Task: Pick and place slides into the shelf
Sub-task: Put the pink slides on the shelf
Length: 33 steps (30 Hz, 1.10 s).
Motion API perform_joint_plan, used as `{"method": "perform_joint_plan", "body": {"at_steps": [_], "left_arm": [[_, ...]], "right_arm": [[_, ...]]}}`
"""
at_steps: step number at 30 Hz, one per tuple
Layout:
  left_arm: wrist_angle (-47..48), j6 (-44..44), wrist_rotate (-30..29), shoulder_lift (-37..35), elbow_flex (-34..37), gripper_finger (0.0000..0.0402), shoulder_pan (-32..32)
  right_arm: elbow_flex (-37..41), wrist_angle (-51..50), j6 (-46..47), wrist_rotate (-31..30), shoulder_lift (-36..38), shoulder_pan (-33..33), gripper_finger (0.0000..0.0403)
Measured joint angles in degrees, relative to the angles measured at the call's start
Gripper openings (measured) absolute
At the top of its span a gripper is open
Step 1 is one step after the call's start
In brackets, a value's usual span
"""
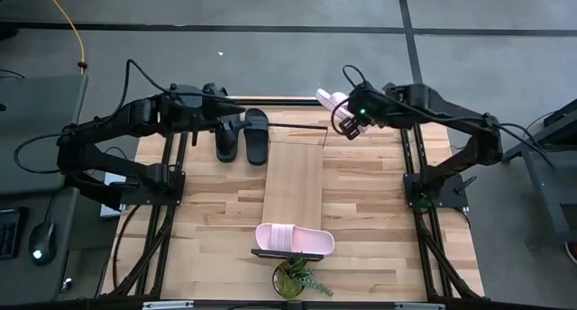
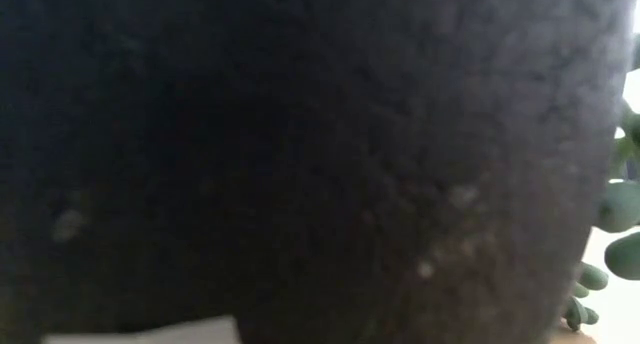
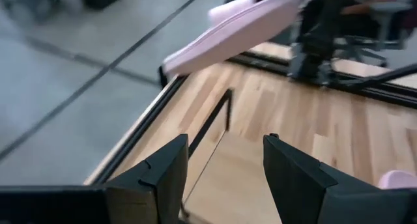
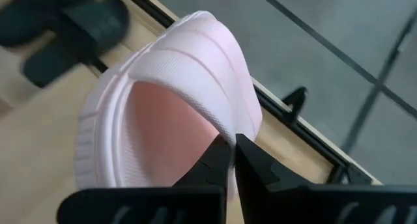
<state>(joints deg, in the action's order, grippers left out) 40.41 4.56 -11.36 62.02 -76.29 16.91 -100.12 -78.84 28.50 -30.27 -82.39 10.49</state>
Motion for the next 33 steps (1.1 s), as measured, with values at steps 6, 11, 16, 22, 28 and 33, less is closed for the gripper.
{"method": "perform_joint_plan", "body": {"at_steps": [6,11,16,22,28,33], "left_arm": [[-6.53,-5.64,3.51,0.0,-0.02,0.0184,0.02],[-8.14,-6.47,4.93,0.0,-0.02,0.0196,0.02],[-8.14,-5.83,5.1,0.0,-0.02,0.0253,0.02],[-8.46,-5.65,5.14,0.0,-0.02,0.0308,0.0],[-9.11,-5.81,7.74,0.0,-0.02,0.031,-0.04],[-9.1,-5.77,8.46,0.0,-0.02,0.0296,-0.04]], "right_arm": [[-5.23,2.3,-2.35,3.68,0.02,-1.65,0.0],[-8.35,6.69,-3.34,7.46,0.02,-3.94,0.0],[-10.53,10.52,-4.49,9.77,0.09,-6.21,0.0],[-11.34,15.01,-4.39,15.6,0.08,-8.54,0.0],[-11.34,19.85,-4.15,17.23,0.06,-11.29,0.0],[-11.34,23.39,-4.15,17.71,0.04,-12.91,0.0]]}}
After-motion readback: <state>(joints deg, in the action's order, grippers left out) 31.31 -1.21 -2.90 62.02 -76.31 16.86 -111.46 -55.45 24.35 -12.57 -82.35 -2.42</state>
